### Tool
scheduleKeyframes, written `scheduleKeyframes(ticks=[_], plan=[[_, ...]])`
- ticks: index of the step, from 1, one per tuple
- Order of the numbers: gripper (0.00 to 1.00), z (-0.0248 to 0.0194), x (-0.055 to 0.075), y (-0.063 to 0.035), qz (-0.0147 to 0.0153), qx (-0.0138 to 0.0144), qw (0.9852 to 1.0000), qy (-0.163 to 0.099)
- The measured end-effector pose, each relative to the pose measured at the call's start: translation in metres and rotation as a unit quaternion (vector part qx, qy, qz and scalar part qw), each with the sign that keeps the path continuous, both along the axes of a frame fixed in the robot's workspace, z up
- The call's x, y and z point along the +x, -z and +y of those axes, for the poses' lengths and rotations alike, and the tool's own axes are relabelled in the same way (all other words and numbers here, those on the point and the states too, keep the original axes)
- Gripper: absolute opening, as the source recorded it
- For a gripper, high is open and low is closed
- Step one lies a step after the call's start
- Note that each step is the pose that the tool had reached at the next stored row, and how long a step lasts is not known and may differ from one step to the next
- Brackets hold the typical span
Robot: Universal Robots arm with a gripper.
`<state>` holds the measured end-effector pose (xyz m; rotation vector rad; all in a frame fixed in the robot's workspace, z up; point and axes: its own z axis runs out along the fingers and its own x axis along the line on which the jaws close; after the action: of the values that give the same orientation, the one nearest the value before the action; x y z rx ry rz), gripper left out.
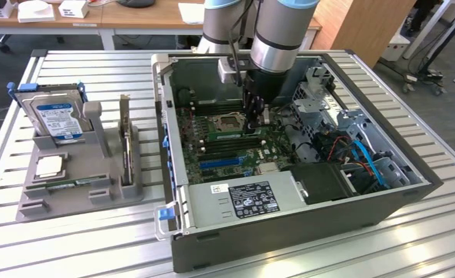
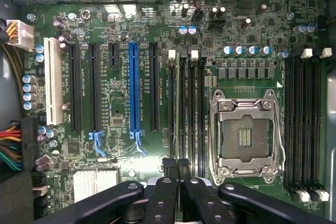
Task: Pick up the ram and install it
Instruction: 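Insert the ram into the slot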
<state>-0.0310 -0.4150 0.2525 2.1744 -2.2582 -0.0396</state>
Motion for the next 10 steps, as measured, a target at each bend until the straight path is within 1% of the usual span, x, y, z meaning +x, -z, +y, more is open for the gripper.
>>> scheduleKeyframes(ticks=[10], plan=[[0.12,0.0,0.0,0.0021,0.0,0.0,1.0,0.0]])
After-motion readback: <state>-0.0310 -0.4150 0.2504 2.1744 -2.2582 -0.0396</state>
